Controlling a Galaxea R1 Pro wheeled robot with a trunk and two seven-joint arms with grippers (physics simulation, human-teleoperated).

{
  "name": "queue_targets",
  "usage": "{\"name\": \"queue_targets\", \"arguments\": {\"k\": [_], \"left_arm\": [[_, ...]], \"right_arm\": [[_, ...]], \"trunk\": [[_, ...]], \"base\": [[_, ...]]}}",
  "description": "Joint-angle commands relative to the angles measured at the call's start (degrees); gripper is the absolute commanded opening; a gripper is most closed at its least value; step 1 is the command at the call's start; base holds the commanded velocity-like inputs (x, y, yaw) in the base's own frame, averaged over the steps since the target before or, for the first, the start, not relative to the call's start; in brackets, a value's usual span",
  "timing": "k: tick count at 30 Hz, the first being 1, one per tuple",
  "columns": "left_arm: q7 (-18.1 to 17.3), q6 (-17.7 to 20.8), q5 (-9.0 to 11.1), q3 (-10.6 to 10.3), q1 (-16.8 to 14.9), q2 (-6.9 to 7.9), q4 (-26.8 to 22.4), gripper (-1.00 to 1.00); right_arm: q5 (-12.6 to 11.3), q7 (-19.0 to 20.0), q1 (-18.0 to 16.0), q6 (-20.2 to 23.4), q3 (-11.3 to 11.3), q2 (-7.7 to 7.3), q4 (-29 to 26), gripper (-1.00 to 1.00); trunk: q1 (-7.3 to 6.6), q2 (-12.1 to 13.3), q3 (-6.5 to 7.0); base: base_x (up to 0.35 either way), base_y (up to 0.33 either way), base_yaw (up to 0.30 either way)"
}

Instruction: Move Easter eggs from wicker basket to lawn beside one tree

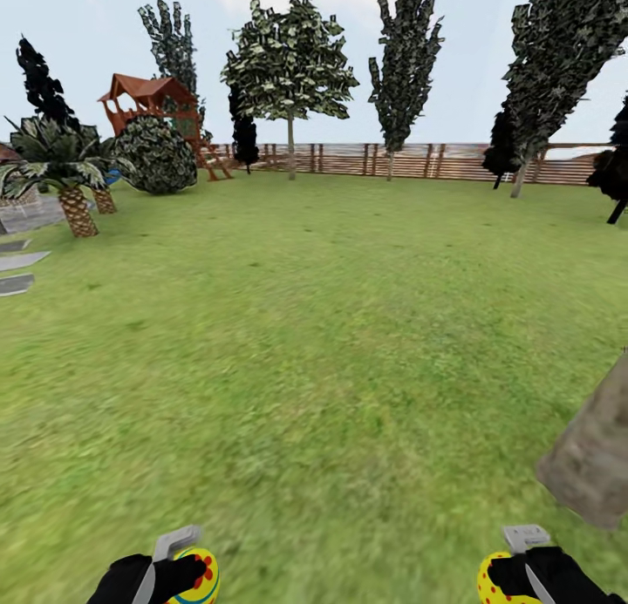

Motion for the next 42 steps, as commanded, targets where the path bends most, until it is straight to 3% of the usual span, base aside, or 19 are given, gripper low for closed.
{"name": "queue_targets", "arguments": {"k": [1, 4, 15, 26, 42], "left_arm": [[-0.46, 0.27, -0.50, 0.29, -0.01, -0.04, -0.12, -1.00], [-0.48, 0.23, -0.52, 0.22, -0.04, -1.05, 0.65, -1.00], [-0.48, 0.22, -0.41, 0.40, -0.04, -1.00, 0.67, -1.00], [-0.48, 0.31, -0.58, 0.29, -0.02, -1.01, 0.67, -1.00], [-0.48, 0.31, -0.41, 0.37, -0.04, -0.99, 0.67, -1.00]], "right_arm": [[-0.23, -0.02, -0.04, 0.28, 0.35, -0.07, -0.06, -1.00], [-0.17, -0.08, -0.04, 0.28, 0.43, 0.04, -0.07, -1.00], [-0.25, -0.04, -0.04, 0.28, 0.35, 0.10, -0.14, -1.00], [-0.26, -0.06, -0.04, 0.28, 0.35, 0.10, -0.13, -1.00], [-0.30, 0.01, -0.04, 0.28, 0.35, 0.10, -0.15, -1.00]], "trunk": [[0.00, -0.03, -0.10], [0.00, -0.03, -0.24], [0.00, -0.03, -0.34], [0.00, -0.03, -0.34], [0.00, -0.03, -0.34]], "base": [[0.000, 0.000, -0.261], [0.067, -0.226, -0.239], [0.161, -0.281, -0.026], [-0.239, -0.194, 0.000], [-0.006, -0.337, 0.000]]}}
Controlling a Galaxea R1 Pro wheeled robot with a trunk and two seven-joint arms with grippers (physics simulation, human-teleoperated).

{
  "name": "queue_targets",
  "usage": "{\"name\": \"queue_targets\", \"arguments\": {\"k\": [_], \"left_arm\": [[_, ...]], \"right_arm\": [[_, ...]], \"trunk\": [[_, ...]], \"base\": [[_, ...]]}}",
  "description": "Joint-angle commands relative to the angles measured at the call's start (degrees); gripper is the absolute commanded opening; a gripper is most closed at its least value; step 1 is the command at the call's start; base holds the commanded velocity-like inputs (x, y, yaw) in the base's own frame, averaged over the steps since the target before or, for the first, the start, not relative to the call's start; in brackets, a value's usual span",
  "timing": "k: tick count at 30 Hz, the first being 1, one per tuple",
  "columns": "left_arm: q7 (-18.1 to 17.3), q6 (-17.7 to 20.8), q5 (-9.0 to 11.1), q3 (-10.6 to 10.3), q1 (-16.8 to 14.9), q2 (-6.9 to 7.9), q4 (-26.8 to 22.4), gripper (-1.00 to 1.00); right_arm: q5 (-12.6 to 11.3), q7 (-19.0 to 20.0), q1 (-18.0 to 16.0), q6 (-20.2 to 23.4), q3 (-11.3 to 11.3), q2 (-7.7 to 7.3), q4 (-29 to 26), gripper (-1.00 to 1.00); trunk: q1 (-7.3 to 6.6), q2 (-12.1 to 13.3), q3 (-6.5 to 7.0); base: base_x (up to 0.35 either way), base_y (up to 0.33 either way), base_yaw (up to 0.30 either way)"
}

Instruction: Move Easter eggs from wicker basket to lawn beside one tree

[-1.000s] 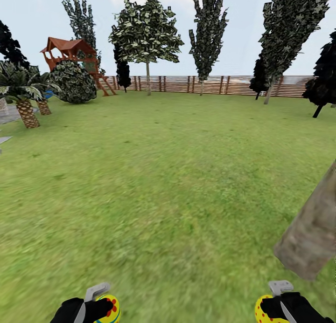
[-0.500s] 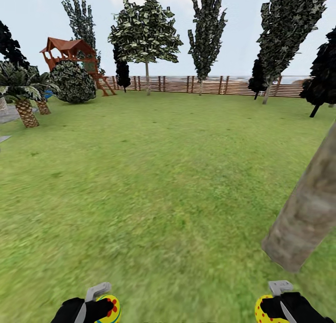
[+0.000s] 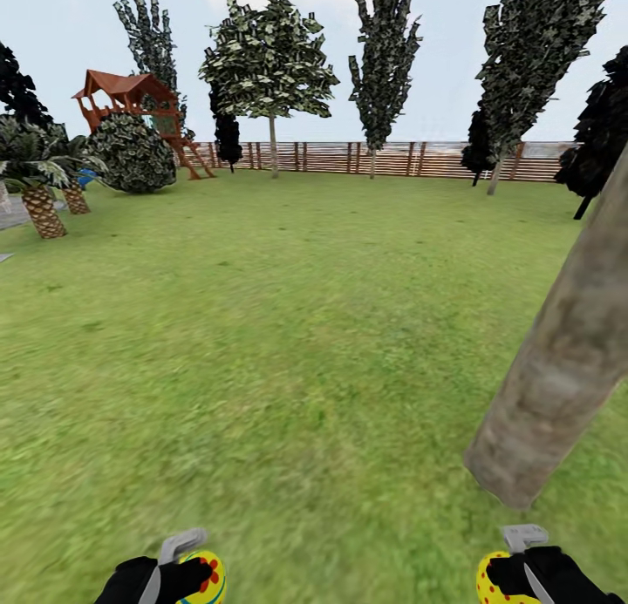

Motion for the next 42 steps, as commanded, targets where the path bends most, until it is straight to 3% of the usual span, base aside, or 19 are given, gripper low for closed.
{"name": "queue_targets", "arguments": {"k": [1, 42], "left_arm": [[-0.45, 0.34, -0.49, 0.39, -0.03, -0.08, -0.13, -1.00], [-0.45, 0.32, -0.65, 0.32, -0.03, -0.17, -0.13, -1.00]], "right_arm": [[-0.25, -0.02, -0.03, 0.24, 0.36, -0.08, -0.06, -1.00], [-0.17, -0.05, -0.03, 0.19, 0.50, 0.01, -0.06, -1.00]], "trunk": [[0.00, -0.03, -0.06], [0.00, -0.03, -0.06]], "base": [[0.000, -0.339, 0.000], [-0.016, -0.334, 0.000]]}}
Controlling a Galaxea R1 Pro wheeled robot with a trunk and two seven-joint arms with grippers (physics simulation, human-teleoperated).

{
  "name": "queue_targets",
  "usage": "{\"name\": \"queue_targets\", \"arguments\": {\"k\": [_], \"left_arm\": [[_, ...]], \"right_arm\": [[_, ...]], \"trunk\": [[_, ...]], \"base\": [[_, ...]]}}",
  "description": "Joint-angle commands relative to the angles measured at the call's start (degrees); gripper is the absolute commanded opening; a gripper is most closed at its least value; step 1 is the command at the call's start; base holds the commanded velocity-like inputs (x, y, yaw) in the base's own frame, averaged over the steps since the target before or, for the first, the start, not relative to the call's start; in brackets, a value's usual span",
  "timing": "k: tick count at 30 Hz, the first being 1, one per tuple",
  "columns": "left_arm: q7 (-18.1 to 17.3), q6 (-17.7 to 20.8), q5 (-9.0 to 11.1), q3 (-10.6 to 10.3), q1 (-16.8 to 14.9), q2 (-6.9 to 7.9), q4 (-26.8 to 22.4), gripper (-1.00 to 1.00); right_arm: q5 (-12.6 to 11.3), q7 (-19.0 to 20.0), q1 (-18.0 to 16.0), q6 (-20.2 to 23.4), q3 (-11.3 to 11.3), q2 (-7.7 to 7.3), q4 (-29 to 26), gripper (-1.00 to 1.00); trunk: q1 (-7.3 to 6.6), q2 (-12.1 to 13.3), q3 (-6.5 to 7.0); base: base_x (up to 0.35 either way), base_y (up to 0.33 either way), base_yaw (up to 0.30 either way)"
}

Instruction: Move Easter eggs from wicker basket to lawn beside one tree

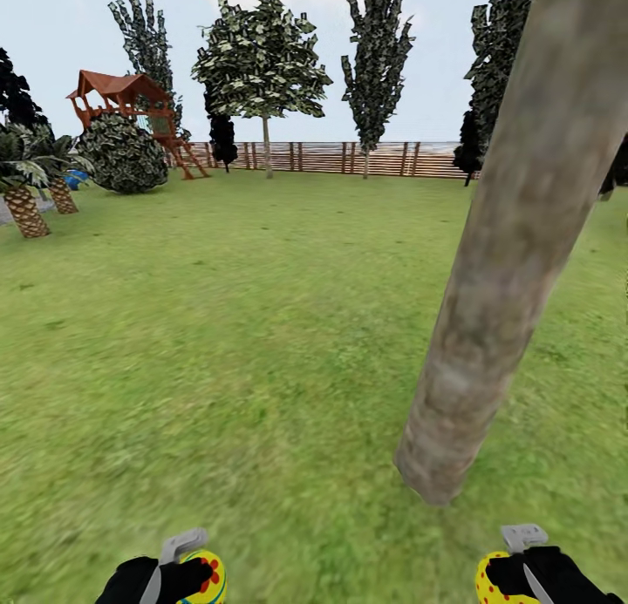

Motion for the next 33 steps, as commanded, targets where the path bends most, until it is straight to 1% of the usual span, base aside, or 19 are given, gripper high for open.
{"name": "queue_targets", "arguments": {"k": [1, 9, 33], "left_arm": [[-0.46, 0.34, -0.52, 0.42, -0.04, -0.09, -0.11, -1.00], [-0.46, 0.34, -0.53, 0.34, -0.03, -0.07, -0.05, -1.00], [-0.46, 0.30, -0.40, 0.40, -0.02, -0.01, -0.05, -1.00]], "right_arm": [[-0.23, -0.04, -0.03, 0.24, 0.37, -0.08, -0.07, -1.00], [-0.23, -0.06, -0.03, 0.22, 0.47, -0.07, -0.05, -1.00], [-0.23, -0.07, -0.03, 0.22, 0.49, 0.09, -0.06, -1.00]], "trunk": [[-0.02, -0.03, -0.06], [-0.02, -0.03, -0.06], [-0.02, -0.03, -0.06]], "base": [[-0.139, -0.300, 0.000], [-0.079, -0.319, 0.000], [-0.001, -0.330, 0.000]]}}
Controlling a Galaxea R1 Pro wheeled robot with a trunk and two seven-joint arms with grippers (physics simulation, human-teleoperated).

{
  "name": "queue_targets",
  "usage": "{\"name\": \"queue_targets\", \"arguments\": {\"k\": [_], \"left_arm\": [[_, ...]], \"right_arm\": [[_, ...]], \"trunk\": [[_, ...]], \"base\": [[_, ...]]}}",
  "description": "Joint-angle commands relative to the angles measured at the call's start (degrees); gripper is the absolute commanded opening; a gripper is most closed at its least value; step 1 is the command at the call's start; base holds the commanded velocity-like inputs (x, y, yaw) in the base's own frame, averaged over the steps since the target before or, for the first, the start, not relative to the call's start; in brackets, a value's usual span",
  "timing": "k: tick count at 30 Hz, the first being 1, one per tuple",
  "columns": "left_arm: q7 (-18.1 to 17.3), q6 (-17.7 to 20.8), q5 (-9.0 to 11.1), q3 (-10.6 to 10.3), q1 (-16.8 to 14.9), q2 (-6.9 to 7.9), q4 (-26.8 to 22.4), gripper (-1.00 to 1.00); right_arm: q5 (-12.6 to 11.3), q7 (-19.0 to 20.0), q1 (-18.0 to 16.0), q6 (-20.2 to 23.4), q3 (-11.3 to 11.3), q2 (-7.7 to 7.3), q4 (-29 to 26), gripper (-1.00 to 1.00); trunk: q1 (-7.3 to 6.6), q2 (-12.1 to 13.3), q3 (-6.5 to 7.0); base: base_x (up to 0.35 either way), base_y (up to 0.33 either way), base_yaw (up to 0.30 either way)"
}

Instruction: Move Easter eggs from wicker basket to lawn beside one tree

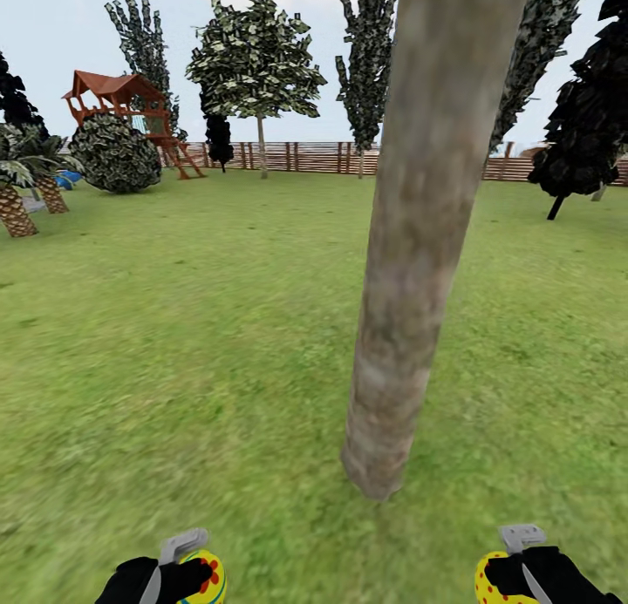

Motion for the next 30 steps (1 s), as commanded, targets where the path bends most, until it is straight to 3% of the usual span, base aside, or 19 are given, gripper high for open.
{"name": "queue_targets", "arguments": {"k": [1, 12, 17, 28, 30], "left_arm": [[-0.45, 0.33, -0.47, 0.41, -0.03, -0.08, -0.13, -1.00], [-0.45, 0.30, -0.42, 0.42, -0.05, -0.08, -0.13, -1.00], [-0.45, 0.22, -0.26, 0.64, -0.06, -0.12, -0.19, -1.00], [-0.45, 0.28, -0.09, 0.85, -0.06, 0.18, -0.34, -1.00], [-0.45, 0.29, 1.52, 0.86, -0.06, 0.19, -0.54, -1.00]], "right_arm": [[-0.23, 0.00, -0.03, 0.25, 0.35, -0.08, -0.06, -1.00], [-0.23, 0.00, -0.03, 0.25, 0.35, -0.01, -0.05, -1.00], [-0.31, 0.08, -0.03, 0.22, 0.24, -0.08, -0.07, -1.00], [-0.25, 0.08, -0.03, 0.23, 0.43, 0.01, -0.07, -1.00], [-0.26, 0.09, -0.03, 0.19, 0.49, 0.06, -0.07, -1.00]], "trunk": [[0.00, -0.03, -0.06], [0.00, -0.03, -0.06], [0.00, -0.03, -0.06], [2.41, -4.44, -2.03], [2.85, -5.25, -2.39]], "base": [[0.000, -0.330, 0.000], [0.081, -0.299, 0.000], [0.050, -0.076, 0.000], [0.000, 0.000, 0.000], [0.000, 0.000, 0.000]]}}
